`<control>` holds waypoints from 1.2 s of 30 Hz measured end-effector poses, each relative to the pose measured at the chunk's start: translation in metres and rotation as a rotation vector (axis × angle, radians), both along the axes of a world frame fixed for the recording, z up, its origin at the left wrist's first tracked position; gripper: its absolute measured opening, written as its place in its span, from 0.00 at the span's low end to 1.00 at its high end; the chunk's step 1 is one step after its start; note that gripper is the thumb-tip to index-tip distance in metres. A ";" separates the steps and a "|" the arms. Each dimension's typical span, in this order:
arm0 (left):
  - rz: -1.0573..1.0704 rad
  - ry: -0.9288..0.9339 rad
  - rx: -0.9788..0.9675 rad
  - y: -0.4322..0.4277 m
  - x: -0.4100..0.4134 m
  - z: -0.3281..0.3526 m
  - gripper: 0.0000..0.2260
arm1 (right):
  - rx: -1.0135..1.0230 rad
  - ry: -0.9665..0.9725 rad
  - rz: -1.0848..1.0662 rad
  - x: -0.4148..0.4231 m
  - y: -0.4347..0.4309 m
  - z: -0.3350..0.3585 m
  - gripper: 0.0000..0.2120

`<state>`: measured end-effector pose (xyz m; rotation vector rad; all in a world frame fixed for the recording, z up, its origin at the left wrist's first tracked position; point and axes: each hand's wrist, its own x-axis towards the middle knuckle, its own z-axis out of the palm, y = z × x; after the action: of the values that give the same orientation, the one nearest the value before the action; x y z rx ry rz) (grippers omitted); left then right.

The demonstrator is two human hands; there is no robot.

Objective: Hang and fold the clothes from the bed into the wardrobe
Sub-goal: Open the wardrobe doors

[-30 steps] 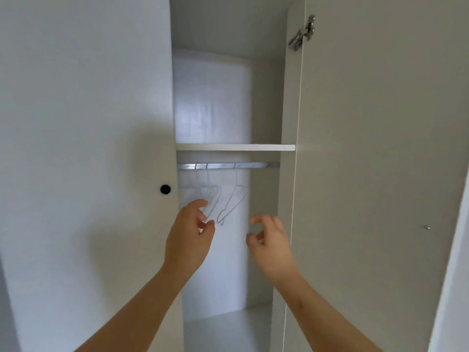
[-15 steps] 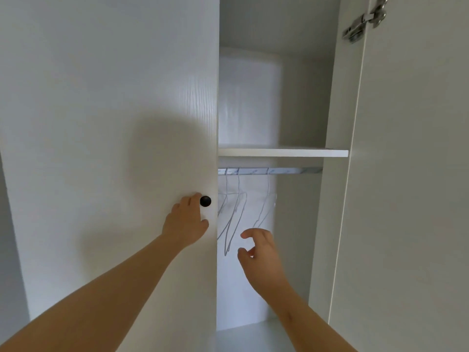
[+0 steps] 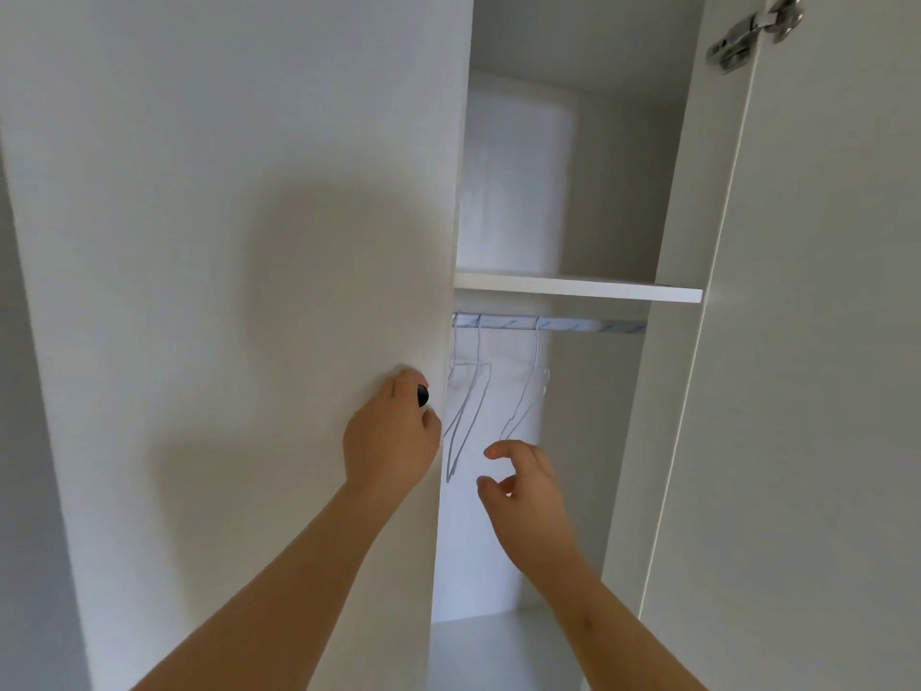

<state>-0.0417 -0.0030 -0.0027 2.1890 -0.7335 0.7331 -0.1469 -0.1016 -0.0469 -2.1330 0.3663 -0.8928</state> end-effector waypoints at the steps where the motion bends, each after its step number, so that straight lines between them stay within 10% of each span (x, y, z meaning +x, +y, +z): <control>1: 0.010 -0.013 -0.021 0.007 -0.010 -0.003 0.07 | 0.008 -0.008 0.015 -0.004 0.002 0.000 0.11; 13: 0.029 0.012 -0.290 0.138 -0.133 -0.022 0.08 | 0.060 0.004 0.328 -0.049 0.071 -0.018 0.11; 29: 0.215 0.197 -0.504 0.315 -0.170 -0.040 0.36 | 0.030 0.004 0.623 -0.053 0.251 -0.016 0.10; 36: 0.255 0.272 -0.477 0.383 -0.157 -0.061 0.10 | 0.047 0.039 0.558 -0.057 0.320 -0.028 0.11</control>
<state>-0.1990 0.3799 -0.0632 1.8996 -0.1207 0.6380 -0.2039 0.2186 -0.0748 -2.0509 -0.1877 -0.5125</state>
